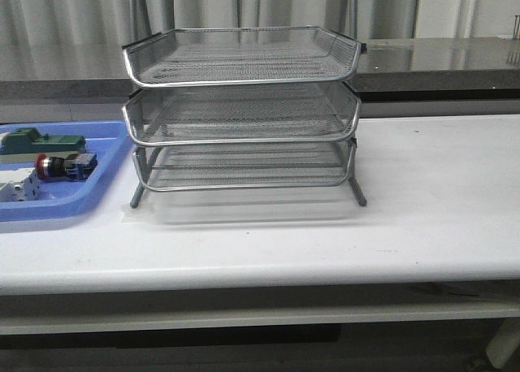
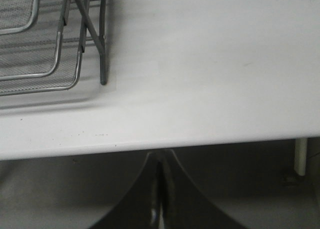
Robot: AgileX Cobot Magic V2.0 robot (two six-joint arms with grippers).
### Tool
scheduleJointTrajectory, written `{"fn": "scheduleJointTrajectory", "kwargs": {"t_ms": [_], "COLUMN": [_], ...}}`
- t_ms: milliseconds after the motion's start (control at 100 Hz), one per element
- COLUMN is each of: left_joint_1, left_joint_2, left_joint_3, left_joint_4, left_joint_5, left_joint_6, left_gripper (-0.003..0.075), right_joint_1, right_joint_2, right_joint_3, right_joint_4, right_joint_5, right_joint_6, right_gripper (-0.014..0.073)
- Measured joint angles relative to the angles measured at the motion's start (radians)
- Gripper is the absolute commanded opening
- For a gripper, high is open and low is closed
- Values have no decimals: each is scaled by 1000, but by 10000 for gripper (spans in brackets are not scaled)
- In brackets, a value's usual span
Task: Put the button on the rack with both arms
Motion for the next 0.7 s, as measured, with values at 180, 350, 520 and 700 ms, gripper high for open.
{"fn": "scheduleJointTrajectory", "kwargs": {"t_ms": [180, 350, 520, 700], "left_joint_1": [0, 0, 0, 0], "left_joint_2": [0, 0, 0, 0], "left_joint_3": [0, 0, 0, 0], "left_joint_4": [0, 0, 0, 0], "left_joint_5": [0, 0, 0, 0], "left_joint_6": [0, 0, 0, 0], "left_gripper": [-21, -21, -21, -21], "right_joint_1": [0, 0, 0, 0], "right_joint_2": [58, 70, 72, 104], "right_joint_3": [0, 0, 0, 0], "right_joint_4": [58, 121, 188, 335], "right_joint_5": [2, 2, 2, -52], "right_joint_6": [0, 0, 0, -27], "right_gripper": [92, 423, 485, 485]}}
